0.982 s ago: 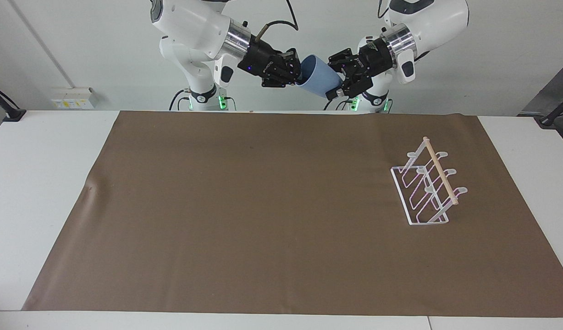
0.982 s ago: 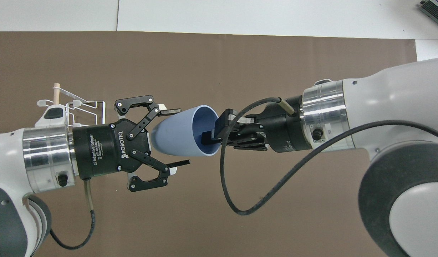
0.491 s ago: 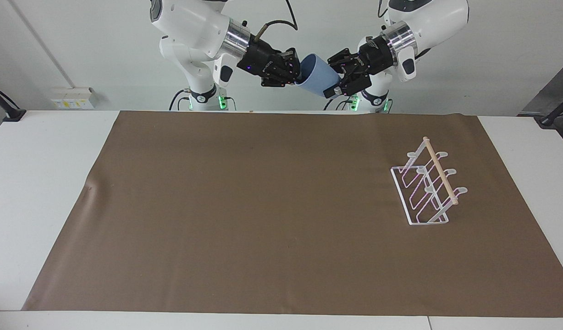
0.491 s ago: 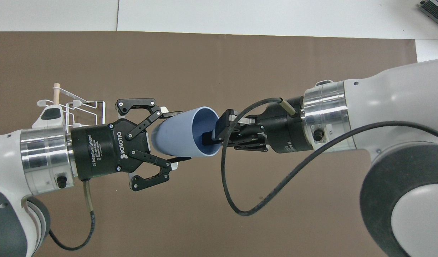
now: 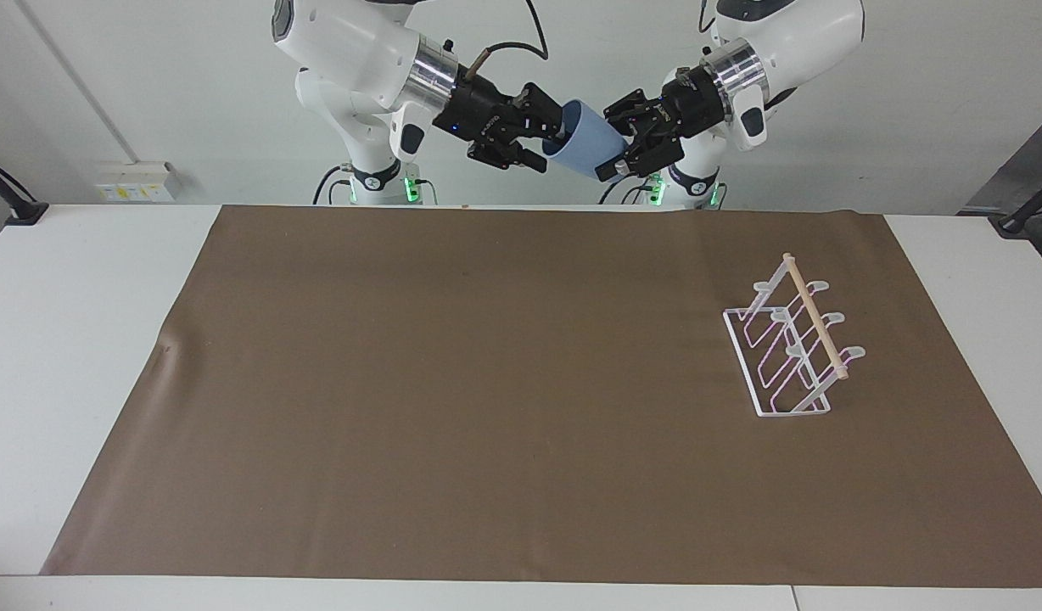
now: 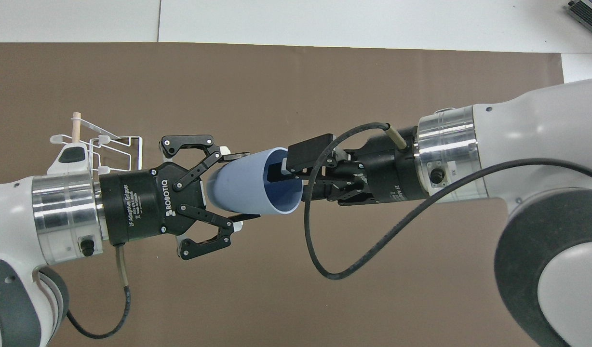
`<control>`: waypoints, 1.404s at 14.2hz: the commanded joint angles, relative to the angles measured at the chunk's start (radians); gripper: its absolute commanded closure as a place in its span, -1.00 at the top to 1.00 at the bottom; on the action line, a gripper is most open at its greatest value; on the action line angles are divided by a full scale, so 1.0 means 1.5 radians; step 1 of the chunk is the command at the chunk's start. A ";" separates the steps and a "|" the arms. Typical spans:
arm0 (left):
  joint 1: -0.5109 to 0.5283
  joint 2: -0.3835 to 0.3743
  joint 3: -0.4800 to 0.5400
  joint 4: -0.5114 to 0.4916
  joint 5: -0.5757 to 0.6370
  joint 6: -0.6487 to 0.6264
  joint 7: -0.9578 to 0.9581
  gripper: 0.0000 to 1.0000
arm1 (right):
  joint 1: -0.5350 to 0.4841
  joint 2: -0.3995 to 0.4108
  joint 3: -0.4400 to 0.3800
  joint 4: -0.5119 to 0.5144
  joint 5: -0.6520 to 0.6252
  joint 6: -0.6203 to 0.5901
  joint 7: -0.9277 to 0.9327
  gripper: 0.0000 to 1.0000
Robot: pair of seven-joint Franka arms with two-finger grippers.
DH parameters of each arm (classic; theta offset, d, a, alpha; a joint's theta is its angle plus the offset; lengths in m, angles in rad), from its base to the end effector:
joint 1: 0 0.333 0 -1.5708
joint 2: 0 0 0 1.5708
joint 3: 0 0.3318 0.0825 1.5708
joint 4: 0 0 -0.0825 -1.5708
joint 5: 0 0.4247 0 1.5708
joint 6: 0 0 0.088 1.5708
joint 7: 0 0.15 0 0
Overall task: Hang cup on cup holder
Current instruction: 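Open the right gripper and withdraw it while the left gripper holds the cup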
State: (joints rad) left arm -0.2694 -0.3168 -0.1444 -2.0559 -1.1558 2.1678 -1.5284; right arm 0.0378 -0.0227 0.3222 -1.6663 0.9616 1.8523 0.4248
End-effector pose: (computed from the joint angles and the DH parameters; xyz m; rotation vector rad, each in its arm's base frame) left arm 0.4806 -0.2956 0.6231 1.4895 1.5281 -0.7470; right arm 0.5503 0.3143 0.6391 -2.1739 0.2717 0.2166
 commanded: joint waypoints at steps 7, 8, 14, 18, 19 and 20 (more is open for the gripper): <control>0.024 -0.017 0.001 -0.018 0.239 -0.016 -0.005 -1.00 | -0.012 -0.013 0.001 -0.016 0.005 0.015 0.006 1.00; 0.031 -0.017 0.001 -0.018 0.275 -0.020 -0.005 -1.00 | -0.013 -0.013 0.000 -0.015 -0.002 0.019 -0.001 1.00; 0.052 -0.011 0.001 -0.012 0.473 -0.027 0.046 -1.00 | -0.012 -0.009 -0.025 -0.008 -0.221 0.042 -0.160 1.00; 0.050 -0.011 0.000 -0.012 0.611 -0.028 0.088 -1.00 | -0.014 -0.008 -0.046 -0.010 -0.343 0.047 -0.258 1.00; 0.051 -0.010 0.001 -0.012 0.640 -0.028 0.107 -1.00 | -0.014 -0.008 -0.046 -0.010 -0.393 0.047 -0.269 1.00; 0.056 -0.010 0.004 -0.012 0.671 -0.027 0.138 -1.00 | -0.014 -0.008 -0.046 -0.010 -0.434 0.047 -0.282 1.00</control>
State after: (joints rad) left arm -0.2024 -0.3167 -0.1383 -2.0649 -0.2204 2.1418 -1.3922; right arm 0.0282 -0.0228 0.2438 -1.6659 0.4031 1.9074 0.0510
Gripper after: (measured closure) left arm 0.233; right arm 0.000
